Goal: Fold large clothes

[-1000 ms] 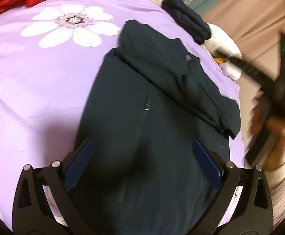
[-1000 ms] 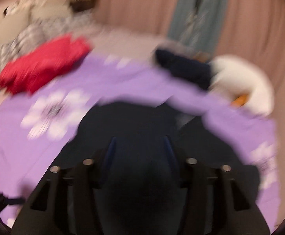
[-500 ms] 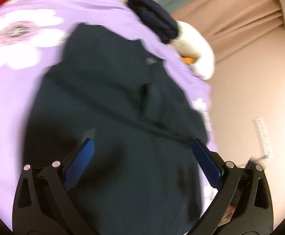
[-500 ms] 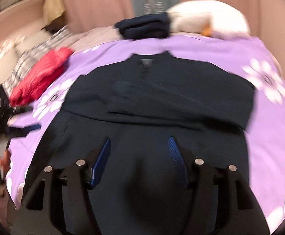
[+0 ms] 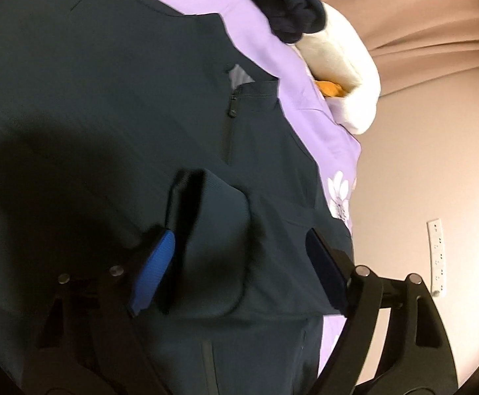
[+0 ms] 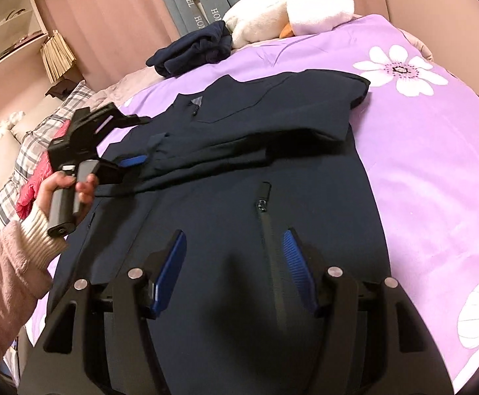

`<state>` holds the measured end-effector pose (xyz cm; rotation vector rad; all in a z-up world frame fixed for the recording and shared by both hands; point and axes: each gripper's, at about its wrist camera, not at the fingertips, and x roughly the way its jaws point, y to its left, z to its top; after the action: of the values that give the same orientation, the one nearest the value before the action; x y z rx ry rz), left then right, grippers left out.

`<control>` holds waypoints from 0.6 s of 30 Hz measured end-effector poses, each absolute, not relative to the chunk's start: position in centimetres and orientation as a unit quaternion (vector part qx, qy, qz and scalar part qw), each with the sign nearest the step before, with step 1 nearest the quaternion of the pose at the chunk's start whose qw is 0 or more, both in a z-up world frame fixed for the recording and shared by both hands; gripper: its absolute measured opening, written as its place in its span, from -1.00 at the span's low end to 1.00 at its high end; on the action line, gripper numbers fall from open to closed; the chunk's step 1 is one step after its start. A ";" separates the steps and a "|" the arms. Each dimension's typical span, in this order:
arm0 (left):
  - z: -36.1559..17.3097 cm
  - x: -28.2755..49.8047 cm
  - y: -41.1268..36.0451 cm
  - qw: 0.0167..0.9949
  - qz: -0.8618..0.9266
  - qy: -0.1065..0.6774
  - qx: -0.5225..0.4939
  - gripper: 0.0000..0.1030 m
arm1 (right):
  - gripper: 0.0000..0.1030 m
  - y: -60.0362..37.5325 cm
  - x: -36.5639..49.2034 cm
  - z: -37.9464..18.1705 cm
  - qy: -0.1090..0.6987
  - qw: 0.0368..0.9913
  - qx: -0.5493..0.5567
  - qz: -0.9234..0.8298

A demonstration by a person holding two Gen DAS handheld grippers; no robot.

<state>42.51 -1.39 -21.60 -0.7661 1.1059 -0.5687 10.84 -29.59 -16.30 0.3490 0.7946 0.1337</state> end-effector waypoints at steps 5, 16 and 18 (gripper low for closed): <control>-22.2 43.4 -1.9 0.754 -0.255 0.509 -0.327 -0.35 | 0.20 -30.2 11.2 -17.0 0.386 0.902 0.184 0.057; -11.7 41.3 2.5 0.820 -0.270 0.373 -0.340 -0.87 | 0.20 -30.5 12.2 -16.0 0.376 0.907 0.184 0.042; -11.7 40.7 4.4 0.836 -0.242 0.379 -0.316 -0.87 | 0.20 -30.4 12.4 -16.1 0.379 0.905 0.186 0.041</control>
<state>40.71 4.43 -11.67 -0.6682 0.8025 -0.5130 12.38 -30.42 -16.10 0.3837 0.7838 0.0856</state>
